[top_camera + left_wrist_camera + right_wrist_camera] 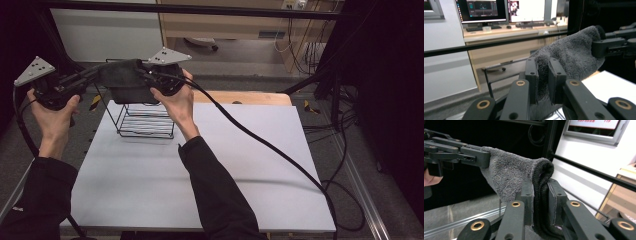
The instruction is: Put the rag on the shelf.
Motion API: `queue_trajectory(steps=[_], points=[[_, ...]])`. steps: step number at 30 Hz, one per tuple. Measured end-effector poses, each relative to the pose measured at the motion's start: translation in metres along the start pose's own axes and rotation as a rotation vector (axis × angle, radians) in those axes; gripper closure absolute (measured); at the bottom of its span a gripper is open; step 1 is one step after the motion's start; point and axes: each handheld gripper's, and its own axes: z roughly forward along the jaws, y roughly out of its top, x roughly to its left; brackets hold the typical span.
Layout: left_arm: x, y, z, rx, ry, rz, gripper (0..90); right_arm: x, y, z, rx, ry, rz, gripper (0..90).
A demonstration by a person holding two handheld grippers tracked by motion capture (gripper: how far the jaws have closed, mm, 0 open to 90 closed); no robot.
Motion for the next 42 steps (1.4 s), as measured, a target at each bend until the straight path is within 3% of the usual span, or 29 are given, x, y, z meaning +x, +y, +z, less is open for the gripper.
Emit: queue_trajectory(steps=[6, 24, 27, 32, 42], points=[[-0.003, -0.005, -0.004, 0.049, -0.006, 0.012, 78.4, 0.004, -0.001, -0.003, 0.061, 0.017, -0.020, 75.7], [-0.010, -0.011, -0.011, 0.141, 0.006, 0.054, 77.4, 0.015, 0.005, -0.015, 0.128, 0.026, -0.028, 59.4], [-0.010, -0.013, -0.012, 0.151, 0.006, 0.061, 77.4, 0.019, 0.006, -0.018, 0.149, 0.034, -0.034, 61.2], [-0.012, -0.017, -0.011, 0.170, 0.004, 0.073, 77.0, 0.021, 0.004, -0.020, 0.223, 0.043, -0.009, 72.4], [-0.014, -0.027, -0.009, 0.214, 0.004, 0.086, 72.9, 0.025, -0.010, -0.020, 0.268, 0.058, 0.039, 69.6]])
